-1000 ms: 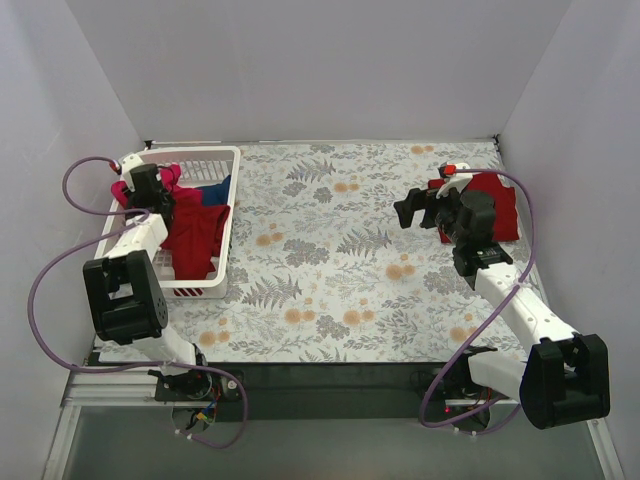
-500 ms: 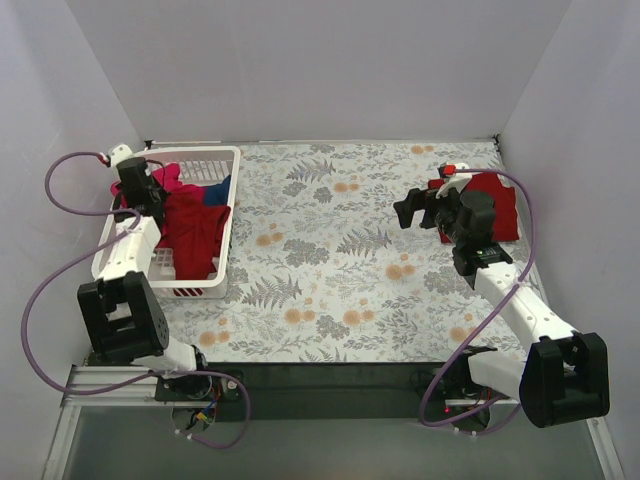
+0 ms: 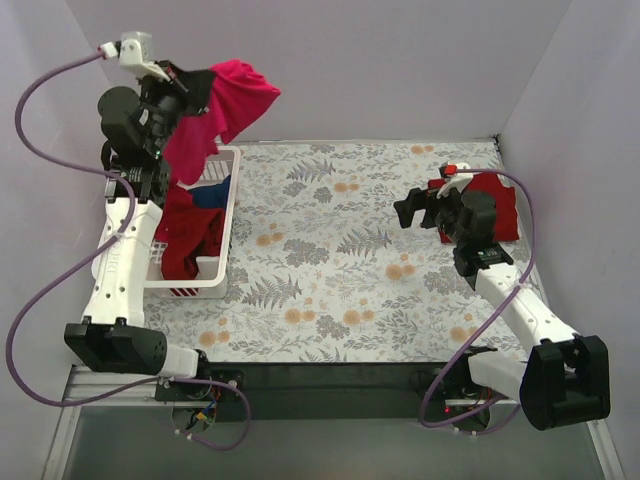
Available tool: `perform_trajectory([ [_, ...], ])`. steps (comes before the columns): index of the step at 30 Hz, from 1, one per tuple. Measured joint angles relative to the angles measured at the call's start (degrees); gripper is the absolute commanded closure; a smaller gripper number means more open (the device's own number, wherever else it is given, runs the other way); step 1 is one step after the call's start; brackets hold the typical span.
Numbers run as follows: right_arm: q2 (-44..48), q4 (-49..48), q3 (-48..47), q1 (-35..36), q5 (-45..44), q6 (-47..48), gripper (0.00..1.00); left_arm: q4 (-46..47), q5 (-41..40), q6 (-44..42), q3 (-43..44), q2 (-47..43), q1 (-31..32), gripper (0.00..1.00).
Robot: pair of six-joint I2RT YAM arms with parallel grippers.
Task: Fold and stack the t-shirts
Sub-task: Move the tshirt to the center of the board, then flatten the tshirt out
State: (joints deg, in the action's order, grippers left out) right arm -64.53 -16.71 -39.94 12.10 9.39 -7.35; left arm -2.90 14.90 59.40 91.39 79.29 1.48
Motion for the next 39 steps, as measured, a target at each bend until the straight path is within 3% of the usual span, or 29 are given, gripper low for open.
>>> perform_trajectory([
  [7, 5.64, 0.07, 1.18, -0.15, -0.96, 0.0, 0.02, 6.27, 16.72, 3.15, 16.92, 9.07, 11.96, 1.0],
  [10, 8.94, 0.44, 1.62, -0.22, -2.64, 0.0, 0.02, 7.8, 19.37, 4.26, 16.46, 10.88, 15.32, 1.0],
  [11, 10.16, 0.57, 1.73, -0.26, -3.56, -0.02, 0.02, 8.37, 19.43, 4.7, 14.56, 10.88, 16.24, 0.98],
  [12, 11.43, 0.63, 1.99, -0.33, -4.5, -0.02, 0.02, 9.57, 19.37, 5.16, 11.32, 10.49, 16.98, 0.81],
  [15, 15.21, 1.77, 2.82, -0.42, -7.61, -0.04, 0.02, 13.35, 16.74, 6.38, -3.8, 7.67, 17.86, 0.56],
  [18, 17.94, 2.86, 3.54, -0.46, -9.16, -0.22, 0.02, 14.95, 9.46, 7.37, -19.21, 7.74, 17.77, 0.49],
  [21, 17.29, 3.08, 3.78, -0.46, -8.55, -0.85, 0.05, 14.23, 2.45, 7.34, -28.17, 11.8, 17.92, 0.47],
  [26, 12.24, 4.31, 4.33, -0.26, -4.74, -2.25, 0.09, 13.88, -6.12, 6.25, -36.0, 15.37, 22.14, 0.46],
  [33, 9.14, 10.23, 5.84, 4.7, -3.17, -3.48, 0.09, 16.68, -11.63, 4.5, -40.46, 15.21, 34.34, 0.43],
  [39, 9.01, 14.21, 11.3, 9.51, -3.28, -4.61, 0.09, 13.94, -15.87, 5.55, -42.95, 13.38, 39.89, 0.42],
])
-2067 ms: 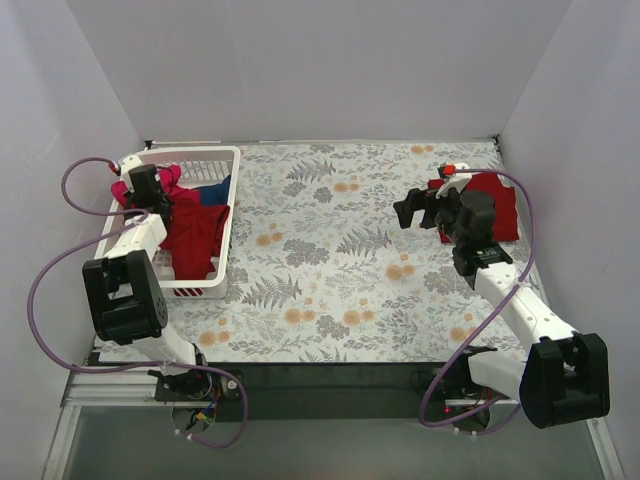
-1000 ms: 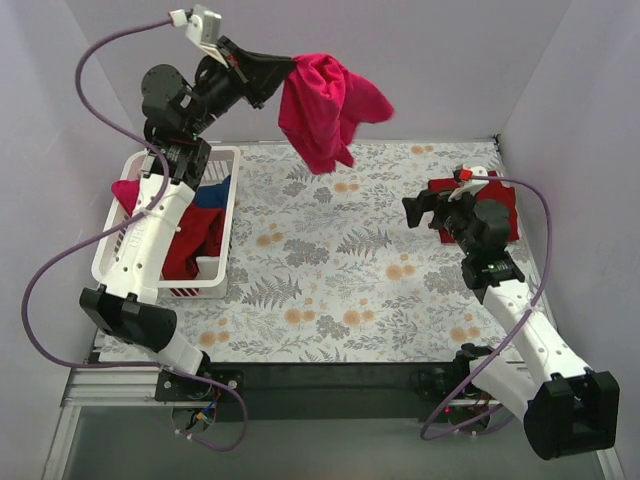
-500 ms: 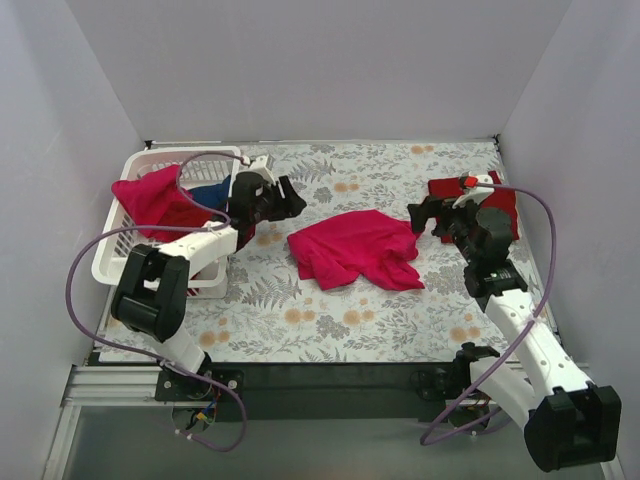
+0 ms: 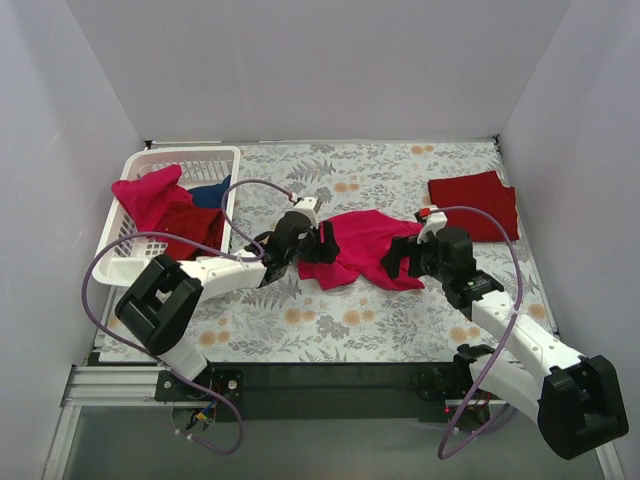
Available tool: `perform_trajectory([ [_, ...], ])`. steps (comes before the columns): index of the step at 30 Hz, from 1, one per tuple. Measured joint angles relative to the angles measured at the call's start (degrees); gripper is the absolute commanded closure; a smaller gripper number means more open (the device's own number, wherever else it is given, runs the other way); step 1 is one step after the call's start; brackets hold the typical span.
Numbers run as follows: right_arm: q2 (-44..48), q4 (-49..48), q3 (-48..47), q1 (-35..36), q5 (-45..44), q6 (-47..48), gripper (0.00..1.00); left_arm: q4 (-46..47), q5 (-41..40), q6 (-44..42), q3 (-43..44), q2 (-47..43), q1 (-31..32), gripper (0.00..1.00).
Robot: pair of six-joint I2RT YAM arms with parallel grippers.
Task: Fold and stack the t-shirts
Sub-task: Flatten the tshirt out
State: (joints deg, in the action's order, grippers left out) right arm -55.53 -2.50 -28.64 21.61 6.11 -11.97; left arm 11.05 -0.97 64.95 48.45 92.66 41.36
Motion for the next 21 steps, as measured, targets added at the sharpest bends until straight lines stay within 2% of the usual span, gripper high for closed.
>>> perform_trajectory([
  [5, -1.53, 2.58, 2.05, 0.9, -0.42, -0.2, 0.09, -4.94, -6.16, 2.32, -1.44, -0.92, 3.82, 0.43],
  [12, -3.72, 2.73, 3.06, 1.42, -0.7, -0.22, 0.1, -8.5, -10.29, 6.12, -4.81, -0.98, 7.19, 0.45],
  [17, -7.63, 1.92, 3.23, 2.91, -1.03, -0.26, 0.13, -8.0, -11.47, 7.52, -4.79, -0.2, 8.33, 0.45],
  [21, -10.29, 0.5, 3.26, 4.57, -1.51, -0.33, 0.21, -7.1, -12.41, 8.07, -4.61, 0.68, 8.37, 0.48],
])
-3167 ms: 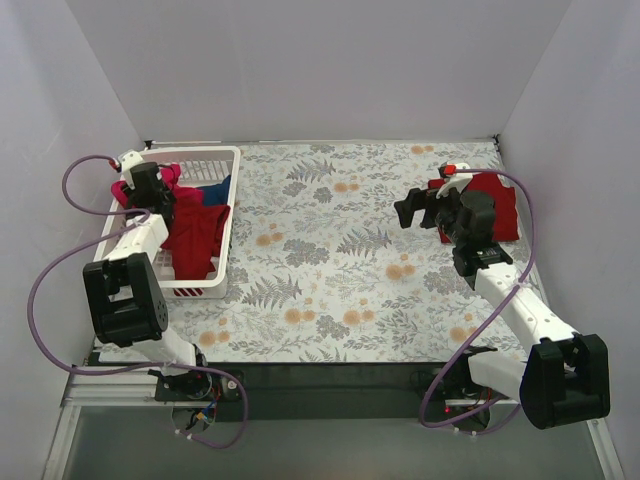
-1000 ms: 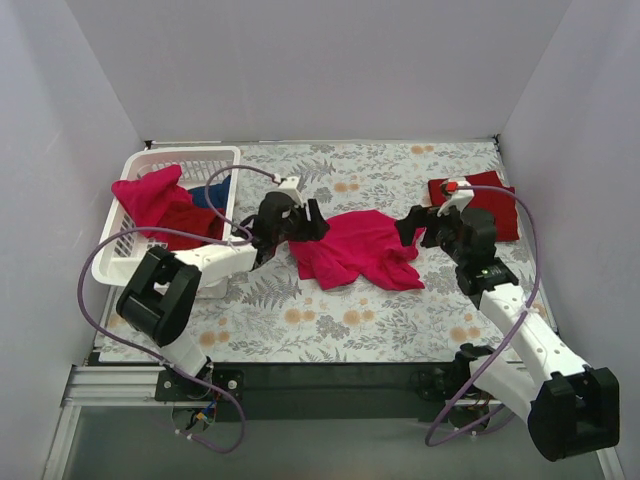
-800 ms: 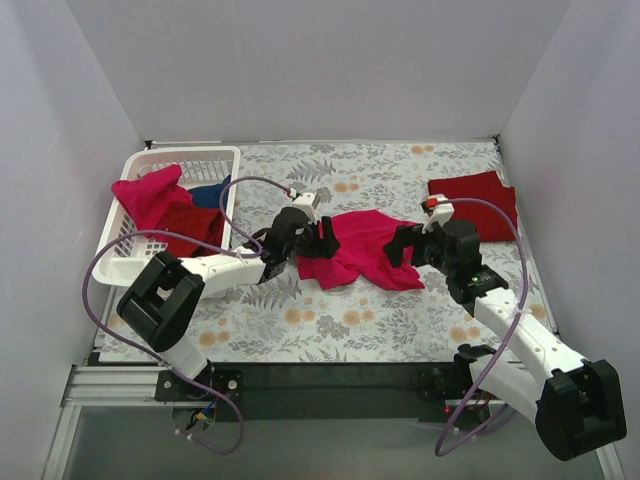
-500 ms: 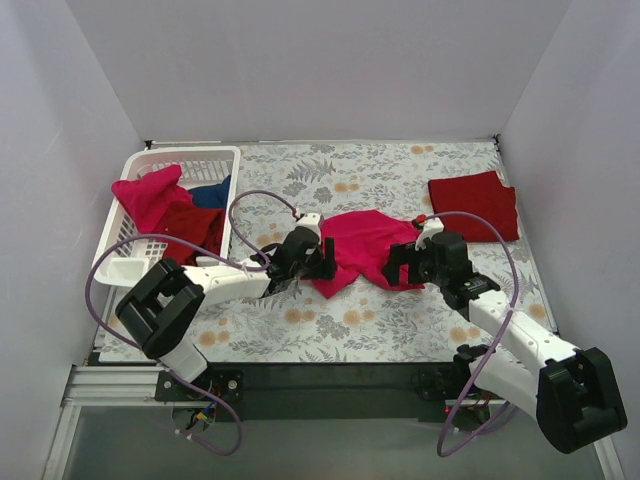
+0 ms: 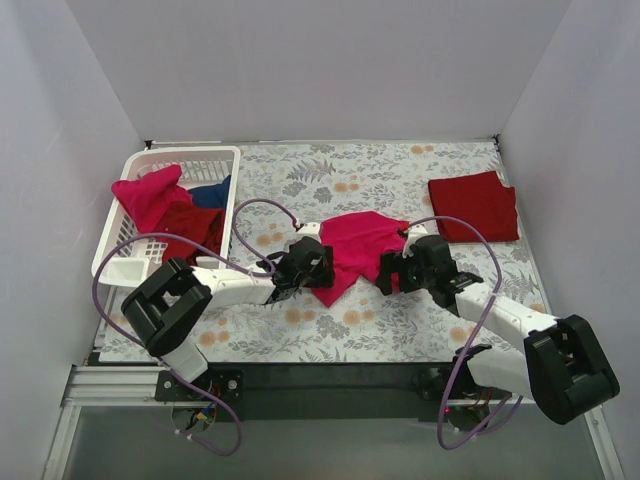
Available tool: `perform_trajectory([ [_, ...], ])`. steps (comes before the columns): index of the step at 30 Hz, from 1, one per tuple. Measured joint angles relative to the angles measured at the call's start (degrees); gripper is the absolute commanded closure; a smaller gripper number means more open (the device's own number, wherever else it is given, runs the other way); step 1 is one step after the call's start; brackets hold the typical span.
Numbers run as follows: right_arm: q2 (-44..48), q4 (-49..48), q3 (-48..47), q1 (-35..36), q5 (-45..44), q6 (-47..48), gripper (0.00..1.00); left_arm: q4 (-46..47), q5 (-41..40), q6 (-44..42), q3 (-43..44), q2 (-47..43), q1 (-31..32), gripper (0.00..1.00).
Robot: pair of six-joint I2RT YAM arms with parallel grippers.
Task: Fold and stack the t-shirts
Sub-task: Flatten the tshirt out
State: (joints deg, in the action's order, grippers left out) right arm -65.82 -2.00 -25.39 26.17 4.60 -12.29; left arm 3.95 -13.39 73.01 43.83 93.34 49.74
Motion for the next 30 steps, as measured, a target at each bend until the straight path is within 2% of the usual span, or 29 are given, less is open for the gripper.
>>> perform_trajectory([
  [2, -1.53, -1.2, 0.0, 0.61, -0.26, 0.02, 0.3, 0.07, -0.74, 0.07, 0.02, 0.2, 0.02, 0.51],
  [4, -3.3, -2.08, -0.02, 0.92, -0.55, 0.07, 0.44, 0.2, -1.44, 0.11, 0.02, 0.55, 0.04, 0.61],
  [6, -5.6, -3.08, -0.33, 1.27, -1.18, 0.26, 0.51, 0.42, -2.38, -0.09, 0.02, 1.07, 0.07, 0.67],
  [9, -8.59, -4.28, -1.88, 1.55, -1.9, 0.28, 0.74, 0.83, -2.89, 0.2, 0.02, 1.42, 0.07, 0.88],
  [10, -9.49, -4.61, -2.38, 1.68, -2.16, 0.31, 0.9, 1.18, -3.13, 0.24, 0.02, 1.64, 0.11, 1.0],
  [11, -10.21, -4.61, -2.89, 1.81, -2.29, 0.57, 0.98, 1.46, -3.37, 0.33, 0.02, 1.7, 0.13, 1.0],
  [15, -10.16, -2.19, -4.33, 2.1, -2.93, 0.42, 0.99, 1.05, -4.76, -0.37, 0.02, 1.25, 0.28, 1.0],
  [18, -6.49, 2.93, -6.51, 2.19, -5.86, 1.33, 0.99, -1.73, -5.99, -1.53, -0.61, -1.25, -0.2, 1.0],
  [25, 8.39, 11.69, -15.69, 1.53, -17.07, 4.48, 0.99, -7.37, -9.38, -4.26, -3.08, -17.68, -6.47, 1.0],
  [26, 10.05, 12.57, -16.57, 1.29, -18.75, 4.9, 0.99, -7.39, -9.68, -4.5, -3.1, -19.96, -7.85, 0.98],
  [28, 12.31, 13.57, -17.38, 0.85, -21.68, 5.38, 0.99, -7.26, -9.77, -5.01, -3.19, -23.21, -10.45, 0.84],
  [30, 13.18, 14.88, -17.42, 0.28, -23.82, 5.66, 0.99, -7.17, -9.97, -5.49, -3.23, -24.22, -12.81, 0.76],
])
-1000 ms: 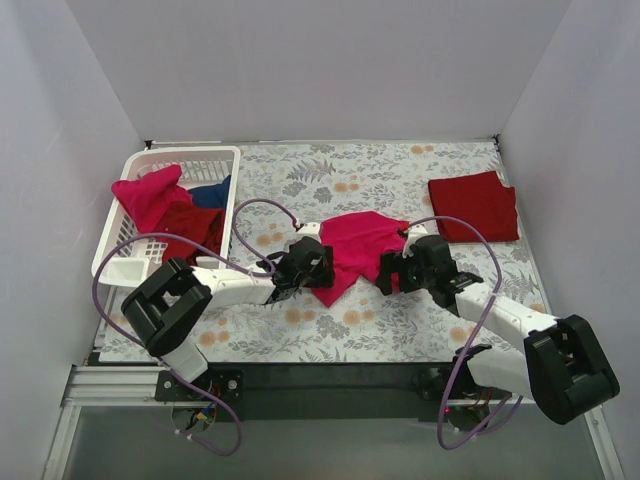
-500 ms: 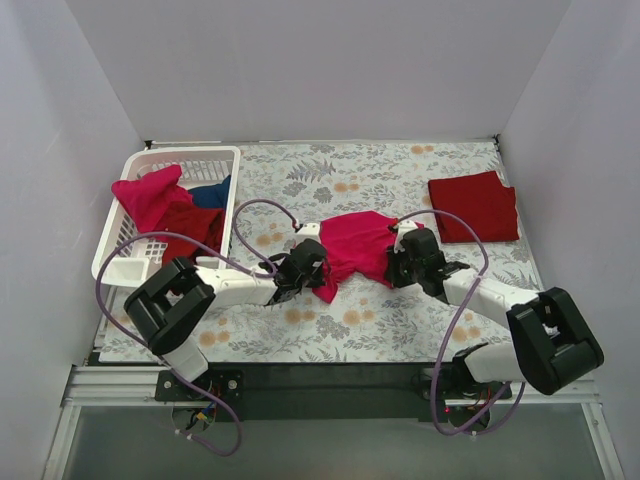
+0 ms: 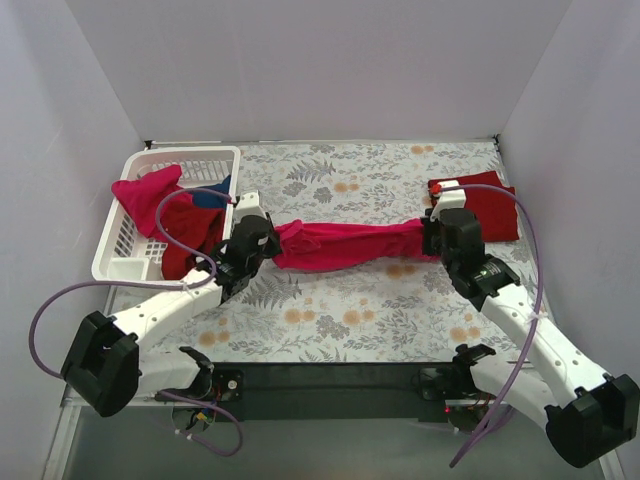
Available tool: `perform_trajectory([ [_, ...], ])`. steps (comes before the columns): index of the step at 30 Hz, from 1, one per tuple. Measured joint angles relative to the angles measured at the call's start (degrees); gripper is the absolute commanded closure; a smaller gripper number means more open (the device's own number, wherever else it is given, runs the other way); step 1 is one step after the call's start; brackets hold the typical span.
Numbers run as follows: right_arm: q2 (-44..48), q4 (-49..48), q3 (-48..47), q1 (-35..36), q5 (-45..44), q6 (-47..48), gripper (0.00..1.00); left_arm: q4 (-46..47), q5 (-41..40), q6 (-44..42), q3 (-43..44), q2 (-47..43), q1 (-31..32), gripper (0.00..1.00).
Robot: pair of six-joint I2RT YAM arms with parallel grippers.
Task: Fold and stack the t-shirts
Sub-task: Flatten the tshirt out
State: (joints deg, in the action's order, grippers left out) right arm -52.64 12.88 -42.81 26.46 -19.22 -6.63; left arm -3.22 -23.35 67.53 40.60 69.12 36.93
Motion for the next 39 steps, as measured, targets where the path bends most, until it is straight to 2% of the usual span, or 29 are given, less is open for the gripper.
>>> perform_trajectory([
  [1, -0.17, 0.74, 0.0, -0.39, -0.61, 0.09, 0.99, -0.02, -0.48, -0.2, 0.0, 0.2, -0.72, 0.67],
  [4, -2.56, 1.62, 0.02, -1.4, -1.49, 0.28, 0.99, -0.33, -2.16, -0.74, 0.0, 2.34, -1.95, 0.59],
  [8, -7.93, 1.57, 0.04, -2.16, -1.53, 0.55, 0.99, -0.17, -2.19, -1.33, 0.17, 5.95, -1.42, 0.55],
  [12, -12.09, 1.36, 0.07, -2.47, -0.94, 0.63, 0.99, 0.85, -2.16, -2.01, 1.03, 8.96, 2.12, 0.54],
  [18, -13.53, -0.74, 0.09, -2.71, 1.57, 0.57, 0.99, 2.27, -1.36, -3.08, 4.57, 14.47, 7.91, 0.54],
  [23, -13.84, -1.49, 0.26, -2.84, 2.84, 0.59, 0.99, 0.98, -1.81, -3.85, 5.68, 18.08, 8.79, 0.53],
  [34, -14.34, -2.93, 0.61, -3.69, 5.46, 0.57, 0.99, -5.22, -7.21, -3.34, 4.98, 18.56, 11.5, 0.54],
  [39, -14.47, -3.21, 0.61, -4.0, 6.27, 0.57, 0.99, -7.96, -9.31, -2.47, 3.89, 19.89, 12.61, 0.6],
])
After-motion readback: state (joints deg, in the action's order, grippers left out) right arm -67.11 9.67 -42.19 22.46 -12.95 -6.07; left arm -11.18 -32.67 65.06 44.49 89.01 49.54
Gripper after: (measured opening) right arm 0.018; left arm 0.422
